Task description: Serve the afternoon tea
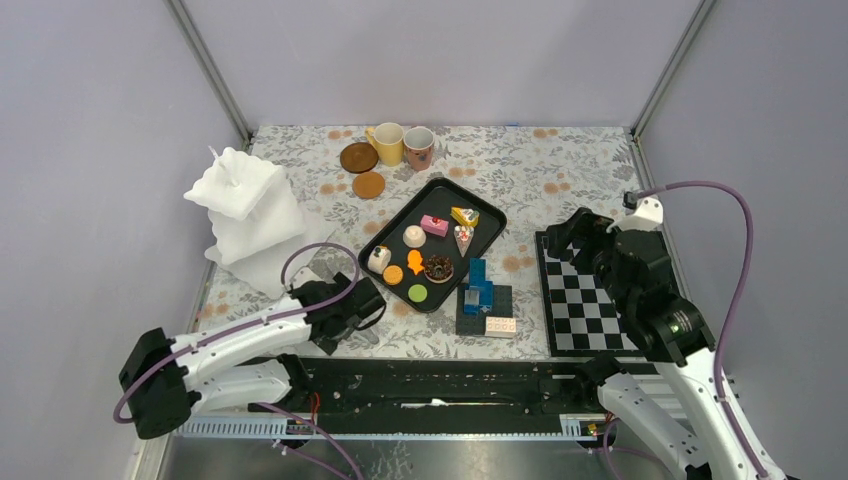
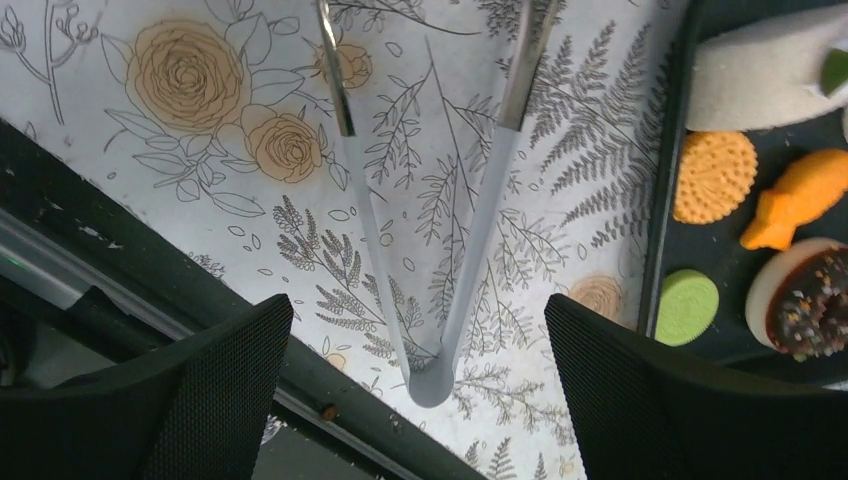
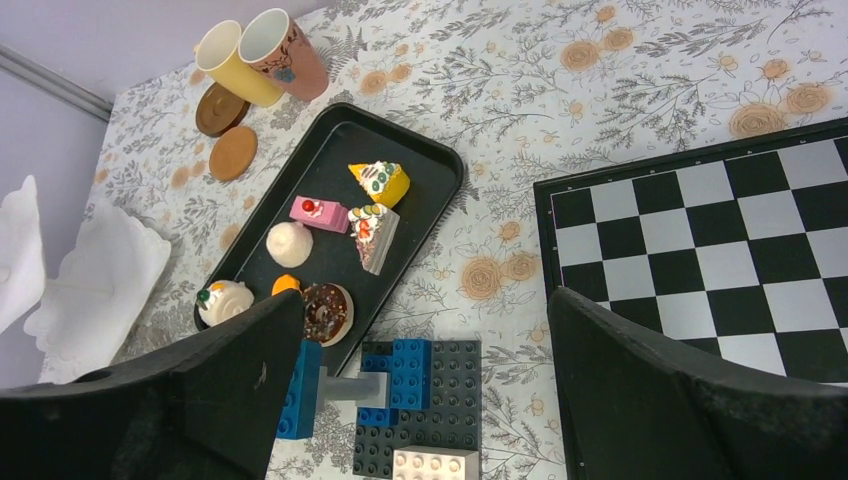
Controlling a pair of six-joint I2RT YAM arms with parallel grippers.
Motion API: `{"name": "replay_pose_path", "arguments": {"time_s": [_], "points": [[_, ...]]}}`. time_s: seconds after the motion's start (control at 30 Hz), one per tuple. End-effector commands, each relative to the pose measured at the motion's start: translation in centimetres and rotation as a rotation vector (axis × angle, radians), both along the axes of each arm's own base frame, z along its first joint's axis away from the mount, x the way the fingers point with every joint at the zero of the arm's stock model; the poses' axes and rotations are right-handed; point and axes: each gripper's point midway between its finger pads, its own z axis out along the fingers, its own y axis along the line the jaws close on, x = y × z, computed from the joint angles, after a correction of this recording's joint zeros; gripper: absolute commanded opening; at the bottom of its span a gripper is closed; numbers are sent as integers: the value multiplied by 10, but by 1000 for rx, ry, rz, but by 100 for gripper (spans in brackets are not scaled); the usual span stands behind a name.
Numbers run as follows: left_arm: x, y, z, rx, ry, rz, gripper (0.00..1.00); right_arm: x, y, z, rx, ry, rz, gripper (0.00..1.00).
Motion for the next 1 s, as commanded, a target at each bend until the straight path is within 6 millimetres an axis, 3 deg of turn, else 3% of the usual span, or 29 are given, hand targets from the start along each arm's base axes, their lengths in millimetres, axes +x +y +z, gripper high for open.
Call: {"name": "replay_pose_path", "arguments": {"time_s": [0.0,0.17,0.53,0.97], "points": [[12,-12,-9,-77,-45,119,99,-2,3,19,48,-88,17,98],[21,-5,-27,-53,-104,146,99,-5,4,19,46,-96,31,98],[37,19,-33,226,-142,163,97,-8,4,10,44,-91,40,98],[43,18,-43,336,-180,153,82,-10,4,3,39,-101,50,98]]}}
